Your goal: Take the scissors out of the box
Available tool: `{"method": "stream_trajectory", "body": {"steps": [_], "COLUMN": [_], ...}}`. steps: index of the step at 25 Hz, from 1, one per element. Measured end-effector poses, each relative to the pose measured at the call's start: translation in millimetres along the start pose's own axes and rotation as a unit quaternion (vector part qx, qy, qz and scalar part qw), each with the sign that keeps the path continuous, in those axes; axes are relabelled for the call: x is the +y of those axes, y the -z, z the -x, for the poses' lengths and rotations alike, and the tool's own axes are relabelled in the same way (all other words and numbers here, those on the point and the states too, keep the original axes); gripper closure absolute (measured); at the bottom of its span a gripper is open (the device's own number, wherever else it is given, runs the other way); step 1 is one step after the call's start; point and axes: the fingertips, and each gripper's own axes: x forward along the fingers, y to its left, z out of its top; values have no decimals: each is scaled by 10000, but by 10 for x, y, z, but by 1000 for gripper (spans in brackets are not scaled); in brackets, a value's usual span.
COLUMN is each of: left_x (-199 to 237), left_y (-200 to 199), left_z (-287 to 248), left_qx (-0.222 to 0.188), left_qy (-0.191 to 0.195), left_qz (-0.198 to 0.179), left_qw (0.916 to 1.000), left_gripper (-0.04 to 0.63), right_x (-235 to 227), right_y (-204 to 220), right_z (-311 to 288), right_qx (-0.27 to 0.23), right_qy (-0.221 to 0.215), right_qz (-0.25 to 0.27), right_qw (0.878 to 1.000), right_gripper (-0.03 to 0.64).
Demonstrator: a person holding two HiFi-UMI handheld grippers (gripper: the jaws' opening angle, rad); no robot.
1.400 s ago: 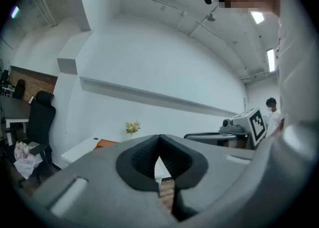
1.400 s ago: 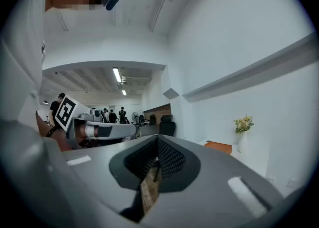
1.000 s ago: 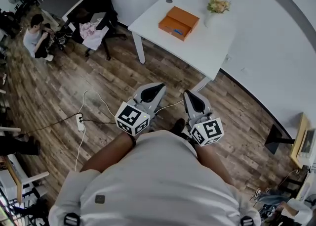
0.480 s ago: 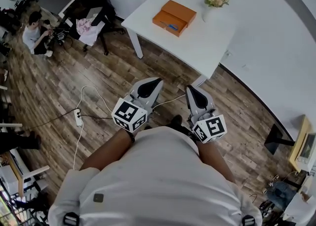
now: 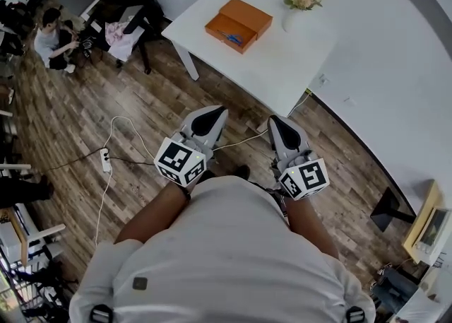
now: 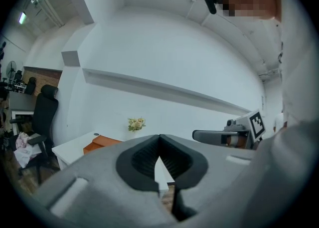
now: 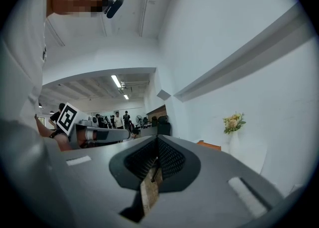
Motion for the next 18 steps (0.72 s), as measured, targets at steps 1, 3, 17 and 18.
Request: {"method": "stream_trajectory", "body": {"steps": [1, 3, 17, 18], "left_x": [-26, -51, 393, 443], "left_y": [13, 18, -98, -112], "left_z": [-39, -92, -461, -509], "left_qx": [29, 67, -60, -73], "left_qy": [-17, -60, 7, 48], "left_qz": [5, -7, 104, 118], "left_qw": [10000, 10000, 9999, 9999], "left_gripper": [591, 591, 591, 591], "right_x": [-53, -124, -335, -363], "right_y": [6, 28, 45, 50], "right_z": [6, 6, -413, -464], "right_qx": [1, 15, 150, 157], "right_qy": [-17, -57, -80, -55], "right_qz": [-40, -120, -160, -155], "right_qw": [10000, 9999, 9997, 9997], "right_gripper": [606, 606, 606, 606]}}
